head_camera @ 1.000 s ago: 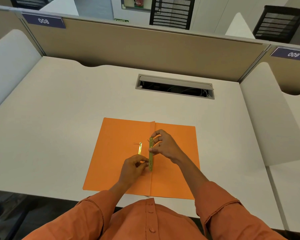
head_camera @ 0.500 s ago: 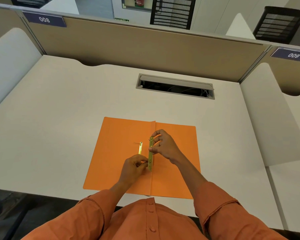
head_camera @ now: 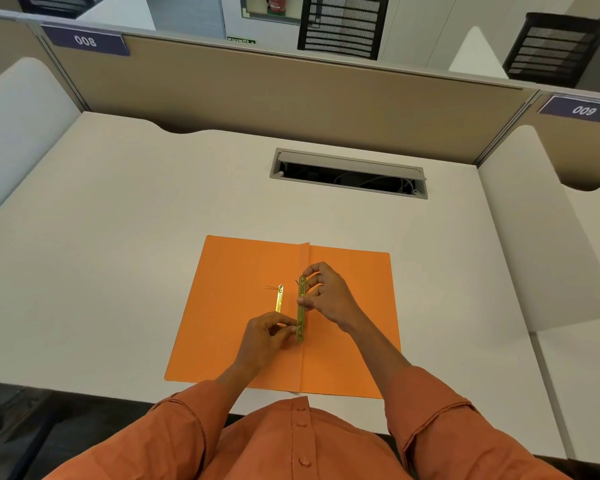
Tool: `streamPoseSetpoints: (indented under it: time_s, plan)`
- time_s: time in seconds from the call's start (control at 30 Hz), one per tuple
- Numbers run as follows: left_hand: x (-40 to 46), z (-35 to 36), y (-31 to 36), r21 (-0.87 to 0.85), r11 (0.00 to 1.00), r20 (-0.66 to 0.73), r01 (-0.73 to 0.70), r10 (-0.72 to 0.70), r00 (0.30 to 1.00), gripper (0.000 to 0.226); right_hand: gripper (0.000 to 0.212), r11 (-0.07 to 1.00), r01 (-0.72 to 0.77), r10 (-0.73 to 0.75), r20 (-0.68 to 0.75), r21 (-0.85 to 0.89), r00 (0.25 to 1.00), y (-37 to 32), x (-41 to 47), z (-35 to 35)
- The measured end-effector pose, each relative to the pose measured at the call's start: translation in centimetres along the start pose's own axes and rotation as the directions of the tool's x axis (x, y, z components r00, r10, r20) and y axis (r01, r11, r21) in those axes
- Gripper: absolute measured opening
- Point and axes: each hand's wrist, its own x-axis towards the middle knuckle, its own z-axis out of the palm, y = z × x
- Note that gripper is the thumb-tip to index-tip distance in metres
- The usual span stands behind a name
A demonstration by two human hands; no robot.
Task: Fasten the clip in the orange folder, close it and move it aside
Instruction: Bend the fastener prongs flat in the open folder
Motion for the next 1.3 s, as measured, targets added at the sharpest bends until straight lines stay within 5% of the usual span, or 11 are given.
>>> streamPoseSetpoints:
  time_s: [0.3, 0.5, 0.73, 1.3]
  plan:
    - [2.6, -0.9, 1.2, -0.139, 0.983, -0.074, 0.119, -0.13, 0.989, 0.02, 0.052, 1.0, 0.014, -0.014, -0.058, -0.004, 0.998, 0.7, 0.2, 0.8]
    - [5.5, -0.3, 2.8, -0.133, 0.991, -0.086, 0.031, -0.042, 0.995, 0.043, 0.047, 0.999, 0.04, -0.038, -0.061, 0.032, 0.997, 0.6, 0.0, 1.0]
    - [6.0, 0.5, 3.5, -0.067, 0.996, -0.085, 0.065, -0.071, 0.994, 0.018, 0.048, 0.998, 0.053, -0.051, -0.065, 0.03, 0.997, 0.7, 0.1, 1.0]
    - [6.7, 0.5, 2.3, -0.031, 0.999, -0.059, -0.03, 0.028, 0.998, 0.022, 0.048, 0.998, 0.045, -0.043, -0.062, 0.039, 0.997, 1.0, 0.3, 0.9]
